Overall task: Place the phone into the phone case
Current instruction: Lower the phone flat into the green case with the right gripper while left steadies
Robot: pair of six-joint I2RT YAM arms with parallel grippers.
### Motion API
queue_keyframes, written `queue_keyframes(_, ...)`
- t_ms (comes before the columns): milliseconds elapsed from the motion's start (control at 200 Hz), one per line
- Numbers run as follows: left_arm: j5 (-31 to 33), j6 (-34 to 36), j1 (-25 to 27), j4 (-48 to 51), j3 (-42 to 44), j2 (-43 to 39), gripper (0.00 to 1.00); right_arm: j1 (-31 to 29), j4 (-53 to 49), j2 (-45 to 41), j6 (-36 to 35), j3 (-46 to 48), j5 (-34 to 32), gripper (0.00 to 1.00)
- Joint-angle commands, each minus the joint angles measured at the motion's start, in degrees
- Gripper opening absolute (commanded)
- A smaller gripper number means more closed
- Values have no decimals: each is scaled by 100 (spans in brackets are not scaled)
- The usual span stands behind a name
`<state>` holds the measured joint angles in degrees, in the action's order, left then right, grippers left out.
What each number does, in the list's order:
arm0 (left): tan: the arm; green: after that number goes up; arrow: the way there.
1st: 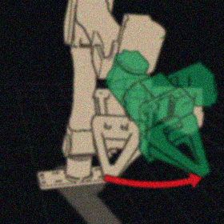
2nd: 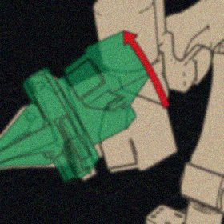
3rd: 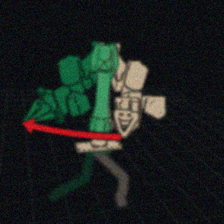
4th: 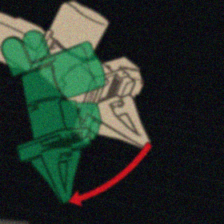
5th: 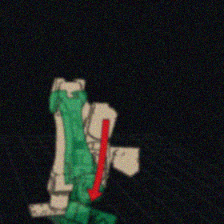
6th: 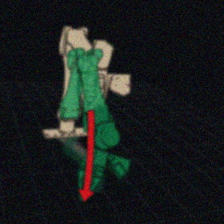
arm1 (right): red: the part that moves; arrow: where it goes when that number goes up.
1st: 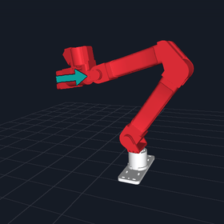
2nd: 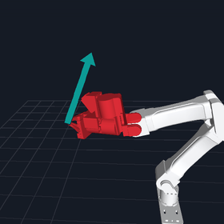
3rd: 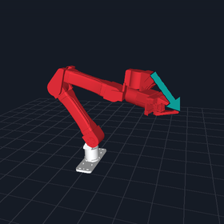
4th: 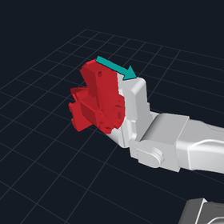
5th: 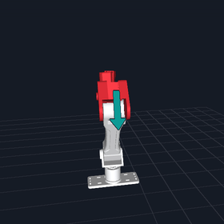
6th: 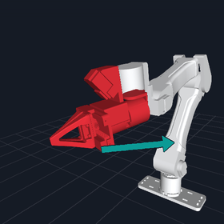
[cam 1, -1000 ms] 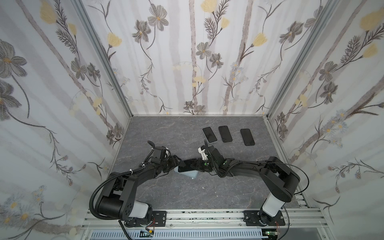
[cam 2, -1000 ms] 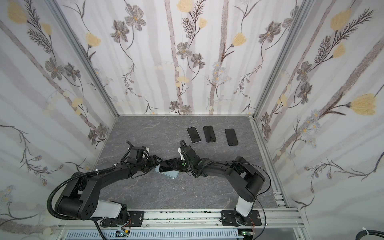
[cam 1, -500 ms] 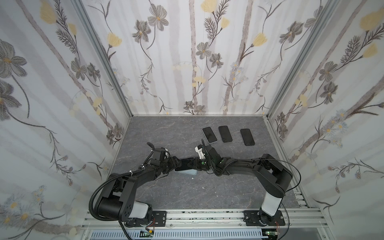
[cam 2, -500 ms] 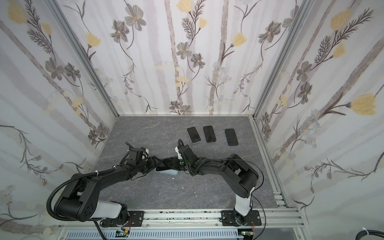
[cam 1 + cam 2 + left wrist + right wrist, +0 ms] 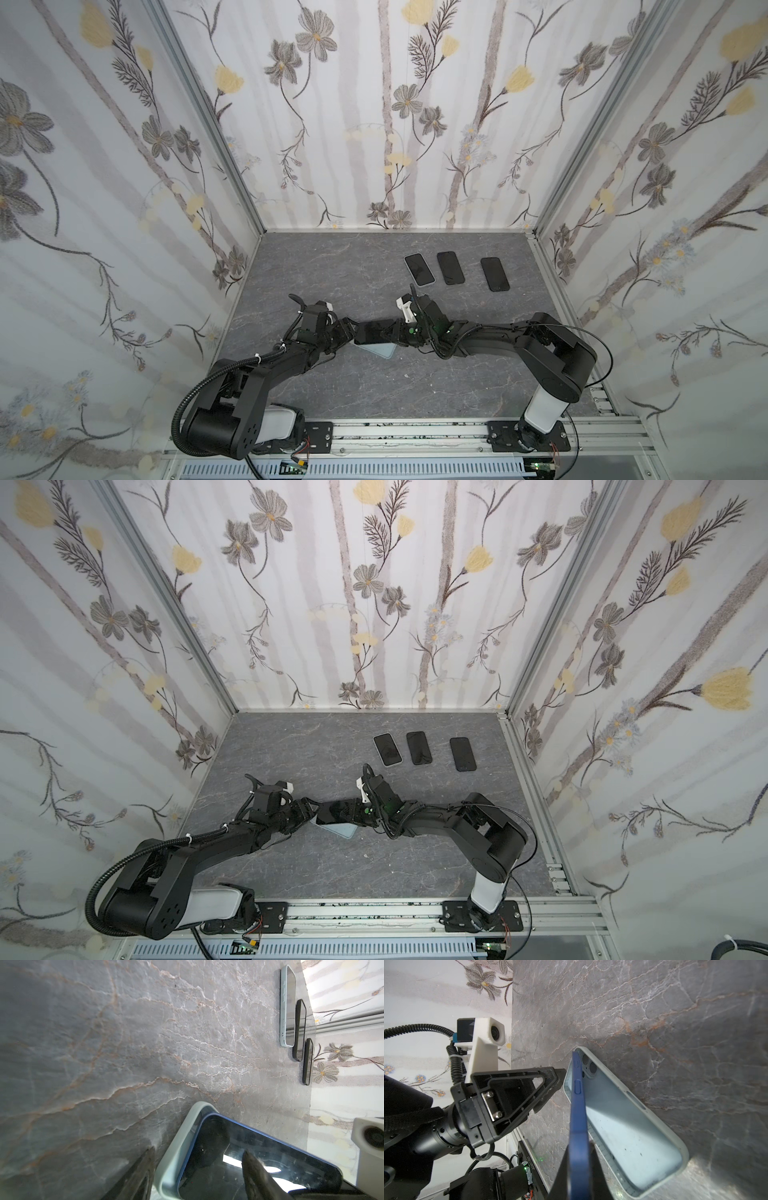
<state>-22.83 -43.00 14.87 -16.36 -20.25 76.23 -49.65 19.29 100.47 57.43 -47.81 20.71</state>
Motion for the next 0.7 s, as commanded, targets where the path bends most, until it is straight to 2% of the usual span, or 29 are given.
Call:
queue_keyframes(0, 63, -186, -2, 169, 74, 47, 69, -18, -1287, 86, 0, 77, -169, 0)
queue_keyframes(130, -72, -339, 54, 94, 151, -21, 67, -28, -1087, -91, 247, 256, -223, 0)
queue_keyframes(315, -22, -642, 315, -16, 418, -555, 66, -27, -1041, -269, 522, 412, -278, 0)
queue_keyframes(525, -135, -774, 480, -22, 488, -827, 66, 1, -903, -176, 750, 417, -48, 0)
queue_keyframes(579, -168, -793, 501, -12, 476, -878, 66, 32, -814, -205, 832, 674, 2, 0)
queue_keyframes(699, 263, -761, 499, 368, 351, -1192, 66, 78, -829, -326, 863, 781, 39, 0)
